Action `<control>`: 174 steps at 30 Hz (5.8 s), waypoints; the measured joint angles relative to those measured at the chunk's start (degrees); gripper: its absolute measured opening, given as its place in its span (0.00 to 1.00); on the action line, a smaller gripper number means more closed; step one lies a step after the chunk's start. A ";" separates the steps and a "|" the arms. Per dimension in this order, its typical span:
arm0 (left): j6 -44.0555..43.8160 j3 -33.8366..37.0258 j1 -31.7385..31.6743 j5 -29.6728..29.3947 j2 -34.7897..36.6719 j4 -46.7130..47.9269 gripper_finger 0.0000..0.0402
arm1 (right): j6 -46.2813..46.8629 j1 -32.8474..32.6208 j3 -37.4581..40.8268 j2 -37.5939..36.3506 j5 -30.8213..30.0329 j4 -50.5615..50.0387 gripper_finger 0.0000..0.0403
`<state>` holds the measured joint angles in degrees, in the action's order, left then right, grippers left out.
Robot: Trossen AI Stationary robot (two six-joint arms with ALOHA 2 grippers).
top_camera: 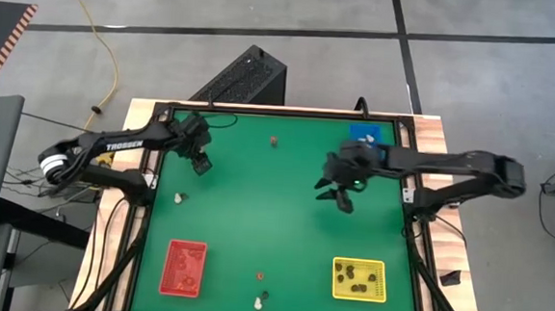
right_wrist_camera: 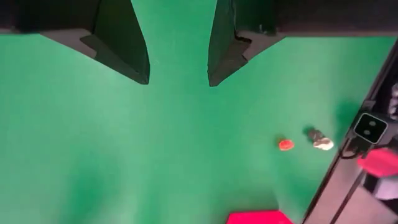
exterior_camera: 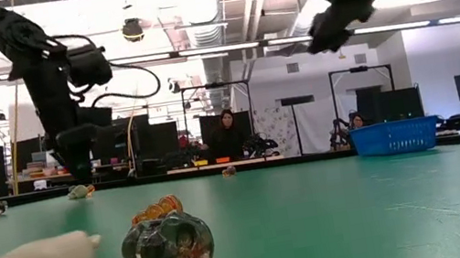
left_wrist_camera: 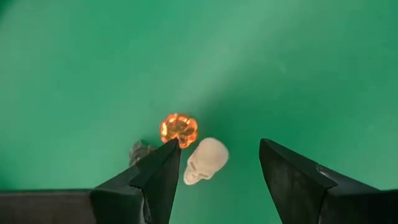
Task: Sort Halloween decoration
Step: Put the white skull toy into the blue bin
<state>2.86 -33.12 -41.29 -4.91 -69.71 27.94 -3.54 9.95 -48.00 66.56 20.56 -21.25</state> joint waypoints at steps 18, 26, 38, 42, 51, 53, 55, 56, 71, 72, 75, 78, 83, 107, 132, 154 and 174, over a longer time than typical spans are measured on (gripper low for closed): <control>-1.10 -0.24 -0.81 -0.94 -7.09 1.52 0.52 | -1.31 3.35 8.60 -13.82 -1.25 0.32 0.48; 1.03 -0.09 -0.78 -0.14 -6.23 1.01 0.41 | -1.41 3.33 8.64 -12.85 -1.23 0.36 0.48; 5.33 0.02 -0.87 4.07 -6.04 -0.05 0.06 | 0.22 3.28 8.64 -12.89 -1.21 0.31 0.48; 5.18 0.07 -0.24 11.29 -4.97 -1.66 0.01 | 0.60 3.28 8.64 -12.89 -1.21 -0.81 0.48; -1.28 0.09 8.13 26.32 -3.41 -17.01 0.00 | 2.73 3.28 8.64 -12.89 -1.22 -2.57 0.48; -3.56 0.07 11.40 26.10 -4.10 -23.53 0.00 | 3.43 3.28 8.64 -12.89 -1.46 -2.60 0.48; -4.42 0.07 14.41 24.88 -4.63 -27.68 0.00 | 3.84 3.28 8.64 -12.89 -2.39 -2.95 0.48; -4.38 0.07 15.64 23.81 -4.63 -28.50 0.00 | 4.03 3.28 8.64 -12.89 -2.60 -3.18 0.48; 2.59 0.02 34.79 6.00 -5.48 -29.35 0.40 | 4.63 3.19 8.64 -12.89 -2.85 -3.18 0.48; 2.02 0.02 35.22 4.89 -6.00 -29.74 0.43 | 4.60 3.19 8.64 -12.89 -2.85 -2.98 0.48; 4.12 0.02 35.53 4.92 -8.82 -30.72 0.51 | 4.61 3.19 8.62 -12.89 -2.87 -2.51 0.48; 11.02 -0.47 35.53 5.95 -12.13 -31.04 0.53 | 4.63 3.22 8.62 -12.89 -2.87 -2.45 0.48; 21.43 -6.36 33.56 5.54 -17.85 -25.28 0.53 | 5.23 3.17 8.62 -12.89 -2.85 -2.47 0.48; 32.58 -16.20 29.57 8.98 -25.12 -8.87 0.39 | 5.05 0.94 8.62 -12.89 -2.98 -2.69 0.48; 26.43 -16.15 29.55 16.11 -25.12 -15.63 0.30 | 5.68 0.94 8.62 -12.89 -3.02 -2.74 0.48; 18.59 -18.50 29.72 14.43 -23.68 -7.54 0.40 | 5.67 0.94 8.58 -12.87 -3.18 -5.75 0.48; 20.45 -17.77 29.72 14.65 -28.57 -9.92 0.47 | 5.04 0.57 8.58 -12.87 -4.25 -5.36 0.48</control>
<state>23.31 -50.89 -11.57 9.74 -98.28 18.03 1.50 10.52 -39.42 53.69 16.32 -26.61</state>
